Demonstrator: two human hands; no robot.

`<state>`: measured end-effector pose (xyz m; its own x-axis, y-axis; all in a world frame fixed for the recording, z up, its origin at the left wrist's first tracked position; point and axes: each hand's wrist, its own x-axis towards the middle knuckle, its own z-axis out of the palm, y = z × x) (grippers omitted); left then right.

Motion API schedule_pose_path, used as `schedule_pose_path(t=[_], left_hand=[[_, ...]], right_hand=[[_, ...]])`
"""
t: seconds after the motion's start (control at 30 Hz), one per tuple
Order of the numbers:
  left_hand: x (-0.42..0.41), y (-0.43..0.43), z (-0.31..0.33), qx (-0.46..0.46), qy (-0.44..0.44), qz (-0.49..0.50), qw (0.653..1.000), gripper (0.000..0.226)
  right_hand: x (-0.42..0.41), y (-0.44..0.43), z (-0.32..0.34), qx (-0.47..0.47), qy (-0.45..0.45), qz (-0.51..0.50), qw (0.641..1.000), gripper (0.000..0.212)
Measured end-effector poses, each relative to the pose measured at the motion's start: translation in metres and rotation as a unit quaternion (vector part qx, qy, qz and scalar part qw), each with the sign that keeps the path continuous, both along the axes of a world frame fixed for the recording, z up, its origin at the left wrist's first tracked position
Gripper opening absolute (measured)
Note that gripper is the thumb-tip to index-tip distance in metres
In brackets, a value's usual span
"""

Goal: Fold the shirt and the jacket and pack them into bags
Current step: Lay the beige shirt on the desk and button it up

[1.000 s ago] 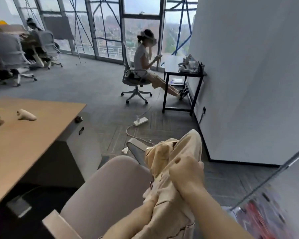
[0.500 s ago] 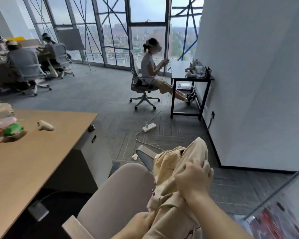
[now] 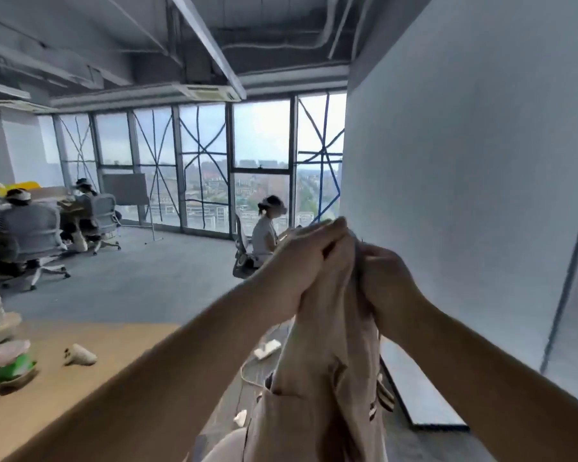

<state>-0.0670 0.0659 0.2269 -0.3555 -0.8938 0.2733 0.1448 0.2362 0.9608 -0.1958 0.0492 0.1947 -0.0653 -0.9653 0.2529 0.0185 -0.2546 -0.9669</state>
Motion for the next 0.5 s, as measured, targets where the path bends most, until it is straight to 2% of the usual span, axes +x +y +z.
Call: schedule_pose_path(t=[0.1, 0.2, 0.27, 0.33, 0.4, 0.43, 0.47, 0.5], left_hand=[[0.010, 0.031, 0.079, -0.154, -0.001, 0.009, 0.988, 0.029], [0.037, 0.050, 0.122, -0.264, -0.059, 0.069, 0.960, 0.032], [0.056, 0.051, 0.128, -0.262, -0.125, 0.146, 0.946, 0.050], [0.072, 0.055, 0.124, -0.233, -0.159, 0.187, 0.941, 0.065], [0.083, 0.067, 0.114, -0.231, -0.232, 0.168, 0.930, 0.080], [0.090, 0.075, 0.109, -0.213, -0.260, 0.158, 0.929, 0.074], [0.096, 0.087, 0.105, -0.187, -0.273, 0.149, 0.932, 0.052], [0.104, 0.098, 0.101, -0.164, -0.274, 0.151, 0.935, 0.026]], right_hand=[[0.008, 0.032, 0.099, -0.091, -0.111, 0.046, 0.989, 0.037], [0.013, 0.062, 0.176, -0.177, -0.214, 0.131, 0.952, 0.034], [0.020, 0.072, 0.210, -0.206, -0.271, 0.170, 0.925, 0.012], [0.032, 0.078, 0.231, -0.217, -0.294, 0.170, 0.915, 0.042], [0.049, 0.078, 0.242, -0.230, -0.309, 0.187, 0.904, 0.054], [0.060, 0.080, 0.243, -0.224, -0.296, 0.205, 0.906, 0.056], [0.072, 0.085, 0.243, -0.210, -0.277, 0.232, 0.909, 0.048], [0.083, 0.088, 0.241, -0.199, -0.276, 0.247, 0.907, 0.031]])
